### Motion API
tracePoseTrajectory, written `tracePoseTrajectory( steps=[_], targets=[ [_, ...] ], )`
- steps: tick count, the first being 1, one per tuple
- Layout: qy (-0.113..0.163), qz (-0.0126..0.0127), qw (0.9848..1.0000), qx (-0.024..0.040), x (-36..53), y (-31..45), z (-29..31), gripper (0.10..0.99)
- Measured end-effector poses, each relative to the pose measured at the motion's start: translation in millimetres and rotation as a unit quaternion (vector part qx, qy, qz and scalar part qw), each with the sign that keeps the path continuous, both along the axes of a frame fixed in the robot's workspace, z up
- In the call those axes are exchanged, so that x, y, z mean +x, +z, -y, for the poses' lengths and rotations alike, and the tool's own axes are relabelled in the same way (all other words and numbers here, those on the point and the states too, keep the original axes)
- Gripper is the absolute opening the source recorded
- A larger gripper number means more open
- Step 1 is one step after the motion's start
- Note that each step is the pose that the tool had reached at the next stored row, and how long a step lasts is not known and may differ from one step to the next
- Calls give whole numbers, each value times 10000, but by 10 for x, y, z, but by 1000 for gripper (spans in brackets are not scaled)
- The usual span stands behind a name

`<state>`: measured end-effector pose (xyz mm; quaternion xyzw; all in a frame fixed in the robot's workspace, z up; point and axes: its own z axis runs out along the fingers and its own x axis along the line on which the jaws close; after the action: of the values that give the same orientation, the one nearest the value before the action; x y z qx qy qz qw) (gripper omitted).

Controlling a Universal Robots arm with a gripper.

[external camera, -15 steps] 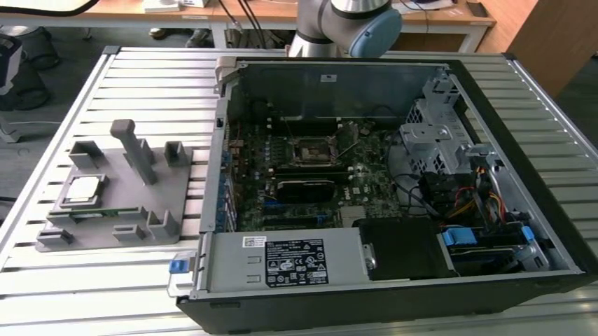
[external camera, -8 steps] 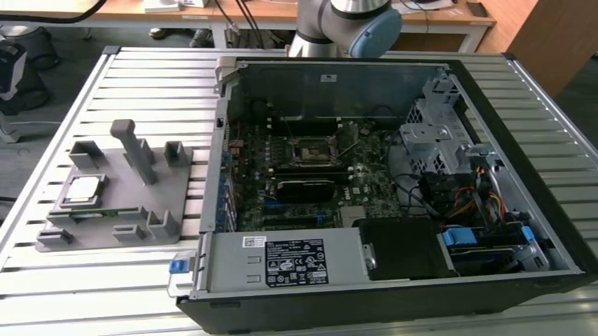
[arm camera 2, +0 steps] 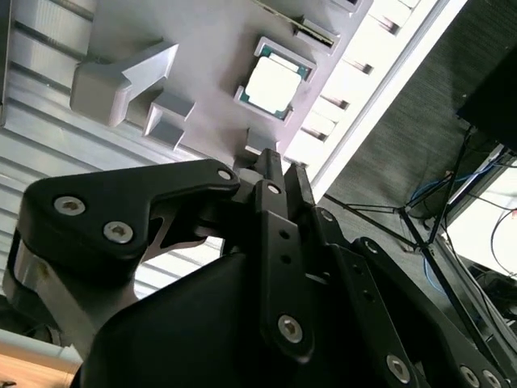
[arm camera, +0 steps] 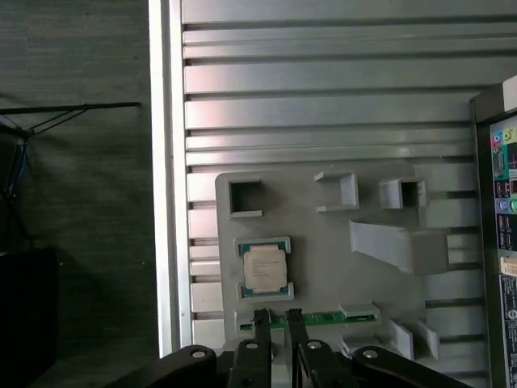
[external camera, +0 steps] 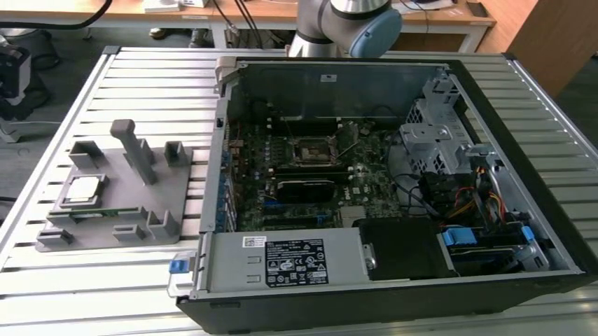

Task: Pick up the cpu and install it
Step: 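Pick up the cpu and move it towards the insertion slot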

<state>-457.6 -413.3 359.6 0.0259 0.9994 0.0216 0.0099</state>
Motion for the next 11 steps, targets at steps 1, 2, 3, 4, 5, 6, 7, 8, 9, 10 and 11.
tracePoseTrajectory(
  steps=[1, 2, 3, 4, 5, 6, 7, 8, 9, 10, 11],
  targets=[
    [33, 0, 10000, 1, 0, -9, 1, 231],
    [76, 0, 10000, 1, 0, -19, 1, 290],
    [138, 0, 9999, 1, 0, -29, 1, 349],
    [207, -1, 9998, 1, 0, -40, 1, 408],
    [281, -1, 9996, 1, 0, -51, 1, 408],
    [354, -1, 9994, 1, 0, -66, 1, 467],
    [410, -2, 9992, 1, 0, -83, 1, 467],
    [463, -3, 9989, 1, 1, -102, 2, 467],
    [508, -5, 9987, 1, 1, -120, 4, 529],
    [541, -4, 9985, 1, 1, -137, 6, 529],
    [569, -5, 9984, 2, 1, -149, 8, 529]
  ],
)
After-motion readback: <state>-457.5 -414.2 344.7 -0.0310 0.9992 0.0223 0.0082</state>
